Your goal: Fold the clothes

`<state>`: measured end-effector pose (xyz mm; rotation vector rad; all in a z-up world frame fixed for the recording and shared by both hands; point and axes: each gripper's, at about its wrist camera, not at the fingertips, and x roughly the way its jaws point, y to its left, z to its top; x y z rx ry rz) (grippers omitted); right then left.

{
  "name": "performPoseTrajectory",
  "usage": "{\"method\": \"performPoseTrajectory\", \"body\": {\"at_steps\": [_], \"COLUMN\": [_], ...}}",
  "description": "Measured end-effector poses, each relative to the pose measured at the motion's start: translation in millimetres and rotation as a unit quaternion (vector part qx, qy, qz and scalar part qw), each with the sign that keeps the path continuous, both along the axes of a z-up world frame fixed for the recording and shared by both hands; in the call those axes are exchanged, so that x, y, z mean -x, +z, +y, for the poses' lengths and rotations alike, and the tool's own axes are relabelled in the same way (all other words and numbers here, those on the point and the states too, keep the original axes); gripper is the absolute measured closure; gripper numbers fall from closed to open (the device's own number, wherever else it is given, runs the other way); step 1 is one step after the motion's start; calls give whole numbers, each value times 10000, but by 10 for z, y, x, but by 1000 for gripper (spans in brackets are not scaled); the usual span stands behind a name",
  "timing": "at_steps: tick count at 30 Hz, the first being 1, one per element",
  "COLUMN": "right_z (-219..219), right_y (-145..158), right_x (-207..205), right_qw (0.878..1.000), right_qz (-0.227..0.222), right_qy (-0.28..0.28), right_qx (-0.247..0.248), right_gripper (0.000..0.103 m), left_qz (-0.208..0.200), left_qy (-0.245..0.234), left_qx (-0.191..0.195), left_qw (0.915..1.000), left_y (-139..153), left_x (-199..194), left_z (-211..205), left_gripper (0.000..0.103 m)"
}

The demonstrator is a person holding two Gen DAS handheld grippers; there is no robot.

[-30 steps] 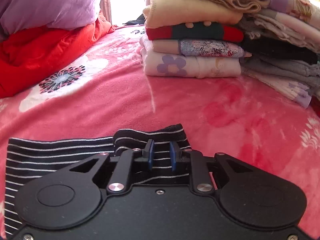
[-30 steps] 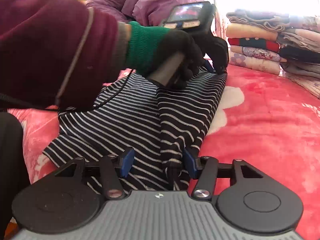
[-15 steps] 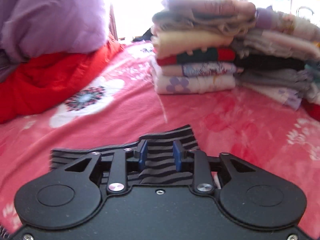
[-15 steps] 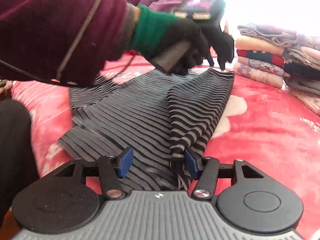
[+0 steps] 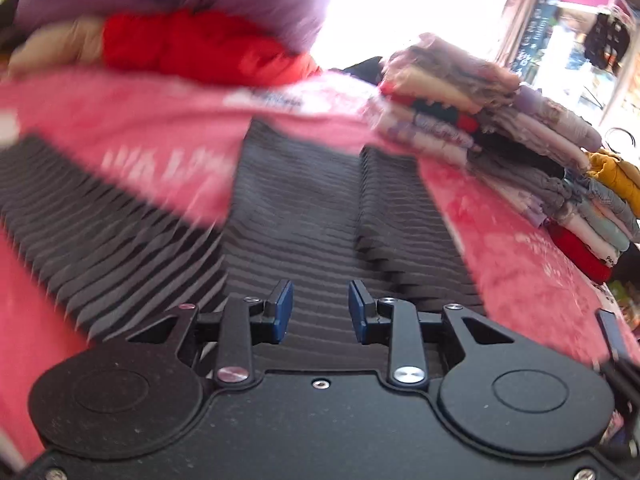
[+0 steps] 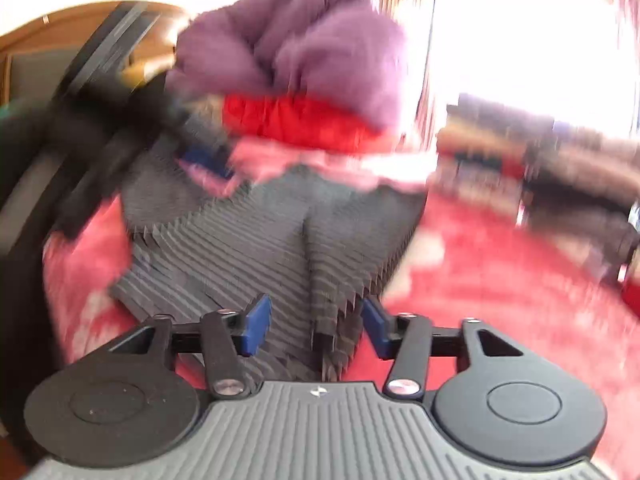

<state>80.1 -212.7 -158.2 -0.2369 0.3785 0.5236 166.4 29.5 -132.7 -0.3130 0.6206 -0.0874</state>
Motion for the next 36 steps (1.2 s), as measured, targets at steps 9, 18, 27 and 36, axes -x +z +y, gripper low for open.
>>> {"method": "performPoseTrajectory", "body": {"at_steps": [9, 18, 27, 36], "right_z": [190, 276, 667, 335], "right_y": [-364, 43, 67, -43], "right_x": [-507, -63, 152, -147], "right_qw": [9923, 9991, 9984, 9899], "right_qz": [1114, 328, 437, 1066], "right_qy": [-439, -249, 342, -293], "right_qx": [-301, -122, 119, -889], "right_gripper": [61, 55, 50, 49], "left_qz": [160, 332, 340, 12], "left_qy": [429, 1710, 3023, 3000], "left_qx": [704, 1167, 2000, 3381], "left_qw": [9965, 9778, 9314, 8920], "left_y": [-98, -218, -463, -782], "left_x": [302, 429, 379, 50], "left_z": [513, 1271, 2237, 2981], "left_gripper": [73, 63, 62, 67]}}
